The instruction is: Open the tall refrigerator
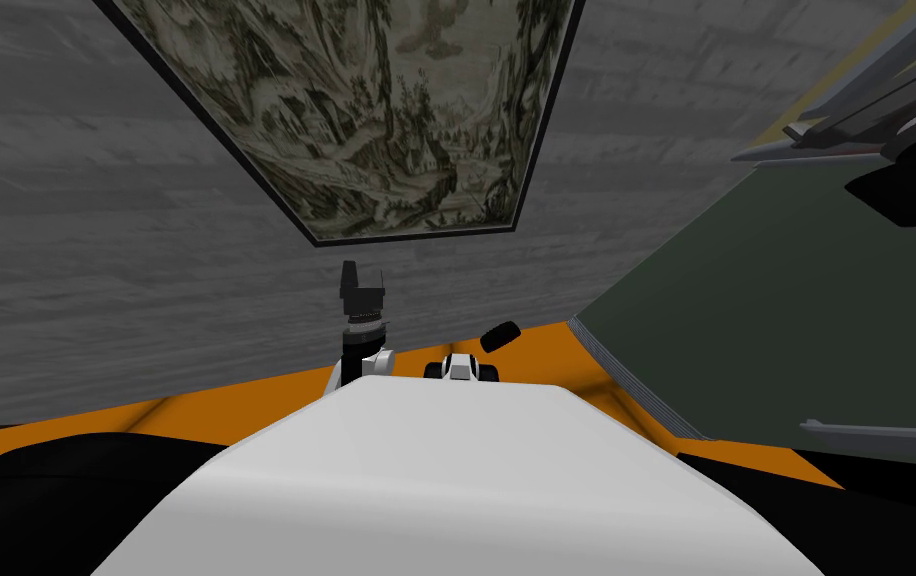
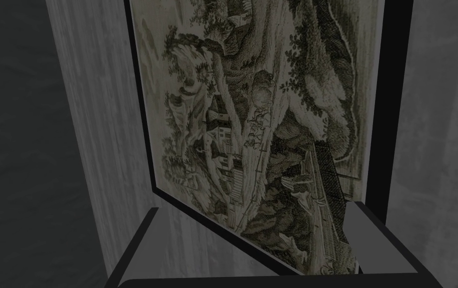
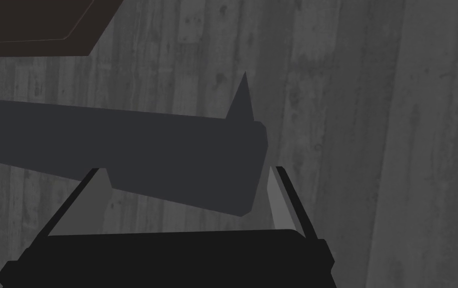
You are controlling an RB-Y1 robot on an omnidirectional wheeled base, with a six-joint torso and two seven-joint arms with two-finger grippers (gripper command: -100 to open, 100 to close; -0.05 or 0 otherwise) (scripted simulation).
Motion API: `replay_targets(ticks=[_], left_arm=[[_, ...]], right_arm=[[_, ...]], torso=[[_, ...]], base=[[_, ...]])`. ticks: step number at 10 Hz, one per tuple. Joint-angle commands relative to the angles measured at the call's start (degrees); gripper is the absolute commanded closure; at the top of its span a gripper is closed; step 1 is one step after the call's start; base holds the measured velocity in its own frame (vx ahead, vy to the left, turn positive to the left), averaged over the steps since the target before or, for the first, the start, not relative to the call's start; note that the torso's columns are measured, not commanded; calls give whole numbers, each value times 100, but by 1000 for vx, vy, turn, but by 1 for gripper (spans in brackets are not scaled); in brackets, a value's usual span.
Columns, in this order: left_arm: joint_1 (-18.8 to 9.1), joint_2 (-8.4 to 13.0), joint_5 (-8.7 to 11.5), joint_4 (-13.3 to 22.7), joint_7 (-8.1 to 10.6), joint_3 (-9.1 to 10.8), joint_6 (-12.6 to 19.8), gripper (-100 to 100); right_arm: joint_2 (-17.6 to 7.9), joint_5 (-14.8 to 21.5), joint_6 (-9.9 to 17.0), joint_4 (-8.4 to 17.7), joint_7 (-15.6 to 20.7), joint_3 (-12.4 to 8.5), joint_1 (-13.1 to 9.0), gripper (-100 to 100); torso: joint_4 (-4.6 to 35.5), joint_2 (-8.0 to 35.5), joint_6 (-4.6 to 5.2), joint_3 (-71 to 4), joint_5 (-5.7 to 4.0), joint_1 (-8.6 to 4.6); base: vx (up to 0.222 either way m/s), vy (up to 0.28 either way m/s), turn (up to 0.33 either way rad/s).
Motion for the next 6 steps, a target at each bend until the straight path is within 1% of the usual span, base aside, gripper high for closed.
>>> replay_targets(ticks=[1,2,4,5,6], left_arm=[[0,0,0,0,0,0,0,0],[0,0,0,0,0,0,0,0],[0,0,0,0,0,0,0,0],[0,0,0,0,0,0,0,0],[0,0,0,0,0,0,0,0]], right_arm=[[-66,19,-41,151,79,123,-370,-100],[-66,19,-41,151,79,123,-406,-100],[-66,19,-41,151,79,123,-406,-100],[-188,-144,-215,118,-31,355,-436,-100],[-251,-172,-267,137,-61,345,-446,-100]], torso=[[-5,-3,0,-4,-1,-3],[3,-10,-2,-17,9,-16],[8,-11,-4,-21,17,-11],[4,-6,-1,-14,14,-6],[-6,-6,-4,-8,5,5]], base=[[6,4,12],[0,0,0],[-2,-2,-8],[0,0,0],[4,4,14]])
